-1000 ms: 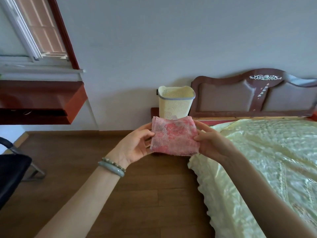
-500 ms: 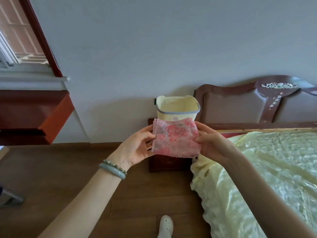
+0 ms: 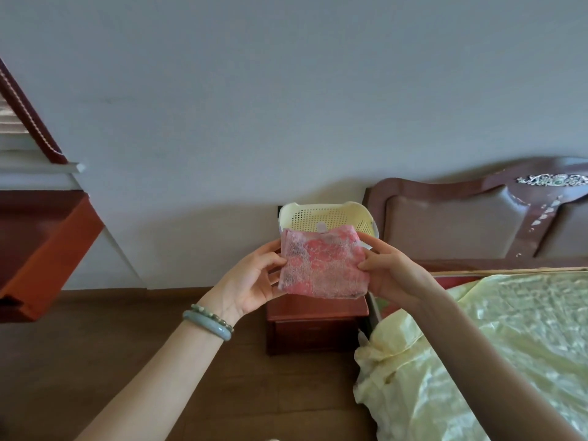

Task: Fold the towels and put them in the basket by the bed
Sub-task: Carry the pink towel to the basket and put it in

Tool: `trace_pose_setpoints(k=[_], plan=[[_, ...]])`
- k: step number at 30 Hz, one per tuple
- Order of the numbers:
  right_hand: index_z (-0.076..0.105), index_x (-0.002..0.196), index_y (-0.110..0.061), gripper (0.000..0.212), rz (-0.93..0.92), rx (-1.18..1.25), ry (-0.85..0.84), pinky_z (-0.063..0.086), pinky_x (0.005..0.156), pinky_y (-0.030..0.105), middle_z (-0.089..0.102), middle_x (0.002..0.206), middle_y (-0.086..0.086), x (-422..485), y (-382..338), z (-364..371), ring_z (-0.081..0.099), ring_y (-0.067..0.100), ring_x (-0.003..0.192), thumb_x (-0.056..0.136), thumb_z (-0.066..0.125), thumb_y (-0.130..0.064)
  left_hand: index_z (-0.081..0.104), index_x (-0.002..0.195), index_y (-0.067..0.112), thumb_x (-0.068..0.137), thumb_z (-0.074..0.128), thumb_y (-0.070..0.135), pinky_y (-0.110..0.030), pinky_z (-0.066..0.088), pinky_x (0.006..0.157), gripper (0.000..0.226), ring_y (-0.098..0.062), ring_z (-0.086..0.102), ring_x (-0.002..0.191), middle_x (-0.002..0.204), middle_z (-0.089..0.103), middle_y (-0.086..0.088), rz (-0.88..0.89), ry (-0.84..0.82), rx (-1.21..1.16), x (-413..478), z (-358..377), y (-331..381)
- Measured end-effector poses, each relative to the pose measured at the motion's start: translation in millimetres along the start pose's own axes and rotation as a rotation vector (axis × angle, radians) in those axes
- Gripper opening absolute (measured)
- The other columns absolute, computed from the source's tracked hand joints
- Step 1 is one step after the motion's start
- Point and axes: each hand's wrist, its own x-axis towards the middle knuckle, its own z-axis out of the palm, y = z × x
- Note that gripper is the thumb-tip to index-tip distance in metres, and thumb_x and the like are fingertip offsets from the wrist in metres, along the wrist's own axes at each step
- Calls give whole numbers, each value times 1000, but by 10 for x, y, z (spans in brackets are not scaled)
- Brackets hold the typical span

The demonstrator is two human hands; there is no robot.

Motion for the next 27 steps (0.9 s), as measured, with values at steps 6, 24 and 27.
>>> trace_pose_setpoints(k=[6, 24, 27], plan=[[45, 135, -18, 78, -3, 52, -6, 54, 77, 42, 55, 121, 15, 612, -275, -344, 55, 32, 106, 62, 53, 8, 68, 108, 19, 88, 48, -3, -28, 54, 53, 36, -20, 54, 83, 99, 59, -9, -22, 6, 24, 788, -17, 239], [43, 138, -21, 80, -43, 24, -17, 47, 88, 50, 55, 123, 21, 2652, -1128, -1317, 55, 36, 108, 64, 49, 10, 55, 124, 16, 84, 58, 14, -33, 55, 59, 40, -20, 60, 85, 98, 64, -6, -19, 42, 88, 3186, -231, 1037], [41, 138, -22, 80, -42, 83, -36, 52, 83, 46, 57, 121, 18, 2839, -1140, -1460, 57, 34, 106, 65, 46, 10, 52, 123, 14, 82, 63, 13, -37, 56, 63, 43, -22, 67, 87, 102, 66, -9, -36, 39, 134, 3442, -265, 1054]])
